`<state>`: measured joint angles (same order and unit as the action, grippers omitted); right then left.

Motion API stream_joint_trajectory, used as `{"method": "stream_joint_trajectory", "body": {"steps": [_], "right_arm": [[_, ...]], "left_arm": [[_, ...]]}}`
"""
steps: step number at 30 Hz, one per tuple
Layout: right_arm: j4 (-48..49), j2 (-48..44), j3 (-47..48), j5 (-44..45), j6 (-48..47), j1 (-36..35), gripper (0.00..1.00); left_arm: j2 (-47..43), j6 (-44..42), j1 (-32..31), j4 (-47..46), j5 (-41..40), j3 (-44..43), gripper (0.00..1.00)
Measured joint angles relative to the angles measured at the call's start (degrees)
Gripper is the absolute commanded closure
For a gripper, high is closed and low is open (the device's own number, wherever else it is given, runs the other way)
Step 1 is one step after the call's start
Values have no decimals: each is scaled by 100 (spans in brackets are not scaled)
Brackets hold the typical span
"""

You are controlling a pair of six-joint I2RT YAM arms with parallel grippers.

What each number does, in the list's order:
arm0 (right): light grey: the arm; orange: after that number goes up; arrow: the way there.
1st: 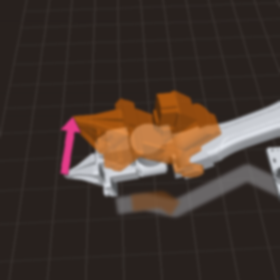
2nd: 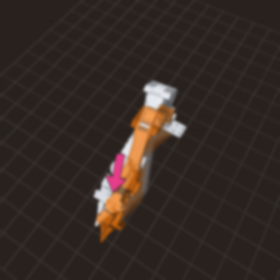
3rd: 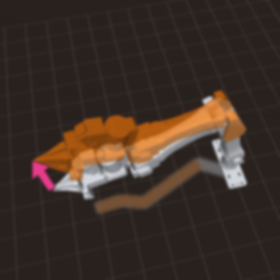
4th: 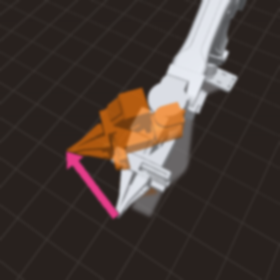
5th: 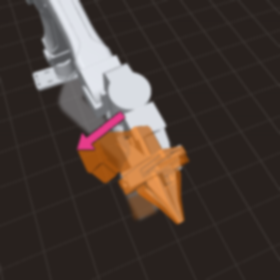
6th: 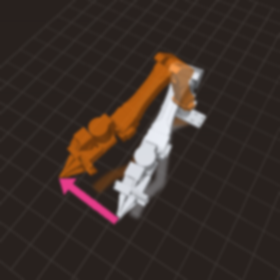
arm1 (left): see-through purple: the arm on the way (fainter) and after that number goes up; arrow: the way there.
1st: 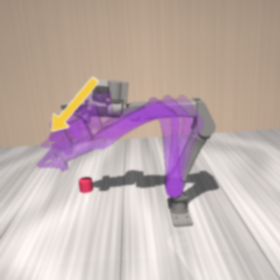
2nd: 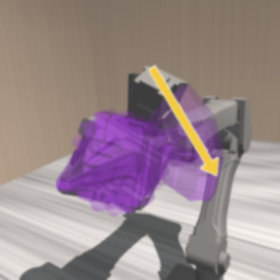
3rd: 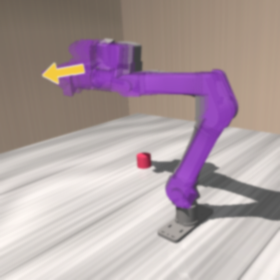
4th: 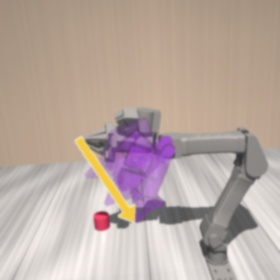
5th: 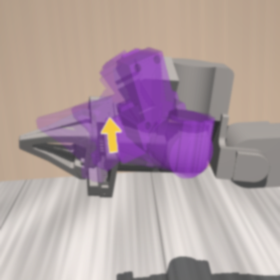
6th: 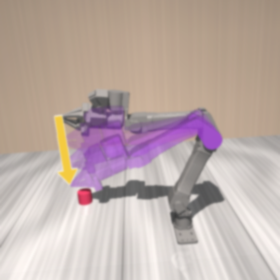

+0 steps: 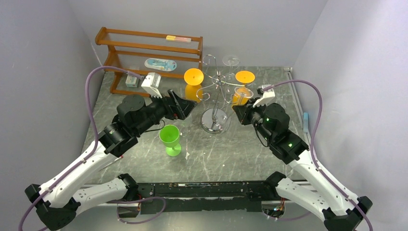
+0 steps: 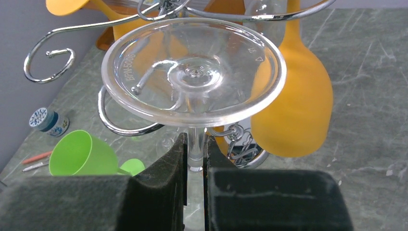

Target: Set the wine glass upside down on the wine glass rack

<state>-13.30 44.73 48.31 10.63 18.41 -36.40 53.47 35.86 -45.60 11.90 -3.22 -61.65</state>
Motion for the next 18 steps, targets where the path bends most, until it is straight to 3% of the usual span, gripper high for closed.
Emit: {"method": "stream_joint_trajectory", "body": {"steps": [18], "right_arm": [[612,498,-151,-610,-573,155,100]], "left_arm": [[142,79,0,-11,28,52,7]]}}
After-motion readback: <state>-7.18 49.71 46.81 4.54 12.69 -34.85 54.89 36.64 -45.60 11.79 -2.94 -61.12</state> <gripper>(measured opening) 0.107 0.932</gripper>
